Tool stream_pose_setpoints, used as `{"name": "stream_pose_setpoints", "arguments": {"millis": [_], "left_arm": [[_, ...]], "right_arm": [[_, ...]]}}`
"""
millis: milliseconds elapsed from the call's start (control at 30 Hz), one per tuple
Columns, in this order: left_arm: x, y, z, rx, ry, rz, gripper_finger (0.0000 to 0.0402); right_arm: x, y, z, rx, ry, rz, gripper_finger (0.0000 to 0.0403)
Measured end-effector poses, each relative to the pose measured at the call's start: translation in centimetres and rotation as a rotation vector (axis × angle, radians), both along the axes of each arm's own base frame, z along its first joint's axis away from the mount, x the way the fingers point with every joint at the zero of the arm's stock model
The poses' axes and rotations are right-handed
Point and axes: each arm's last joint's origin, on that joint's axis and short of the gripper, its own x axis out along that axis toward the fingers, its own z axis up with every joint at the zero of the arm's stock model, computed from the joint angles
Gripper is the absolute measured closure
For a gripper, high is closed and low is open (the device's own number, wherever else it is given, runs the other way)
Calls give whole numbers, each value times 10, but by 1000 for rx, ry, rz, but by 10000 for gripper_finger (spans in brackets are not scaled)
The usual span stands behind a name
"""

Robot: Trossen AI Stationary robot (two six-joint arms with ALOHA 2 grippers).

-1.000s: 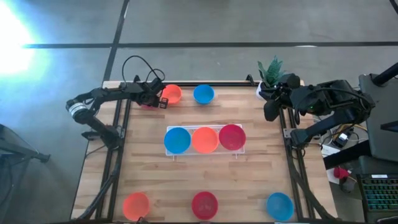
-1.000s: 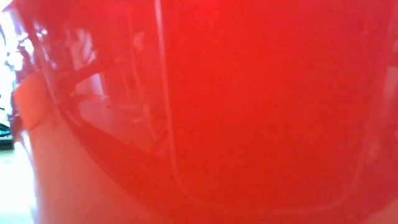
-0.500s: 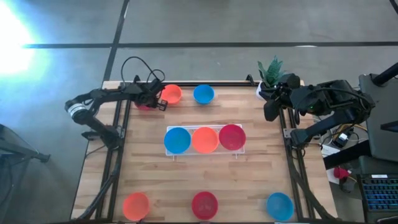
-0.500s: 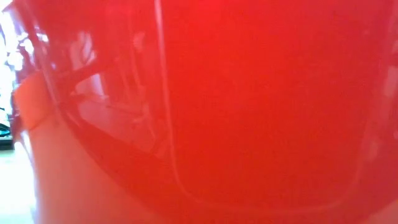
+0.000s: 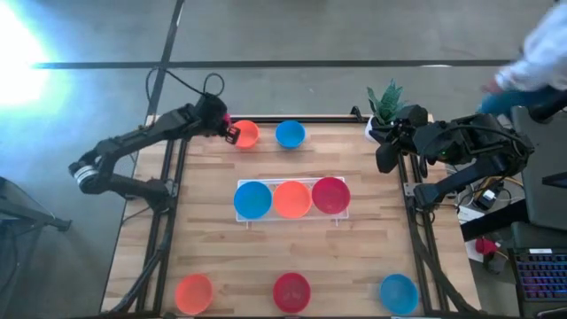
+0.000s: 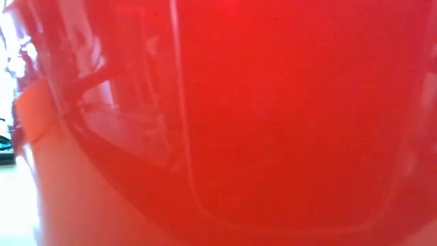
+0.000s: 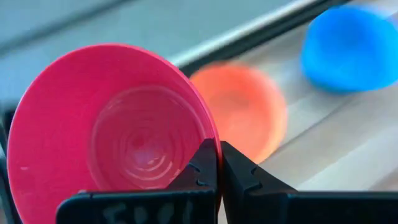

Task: Pick & Place Mini bowls
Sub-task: Stack the top red bowl on the red bowl on the shelf

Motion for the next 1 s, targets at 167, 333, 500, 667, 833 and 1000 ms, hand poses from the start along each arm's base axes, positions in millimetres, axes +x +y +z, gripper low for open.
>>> {"name": "stream_pose_setpoints", "arguments": {"millis": [167, 333, 500, 667, 833, 1000], "left_arm": [[12, -13, 43, 133, -14, -157, 401], [32, -29, 73, 256, 0, -309, 401], [53, -47, 93, 389, 67, -378, 401], [76, -63, 98, 482, 163, -471, 401], [98, -75, 94, 523, 232, -521, 401], [114, -87, 88, 576, 309, -556, 401]], "right_arm": [[1, 0, -2, -47, 39, 28, 346], [5, 1, -9, -110, 109, 55, 346], [11, 2, -24, -205, 223, 97, 346], [25, 4, -38, -299, 267, 138, 346], [42, 7, -45, -398, 276, 206, 333], [61, 11, -49, -466, 260, 219, 294]]}}
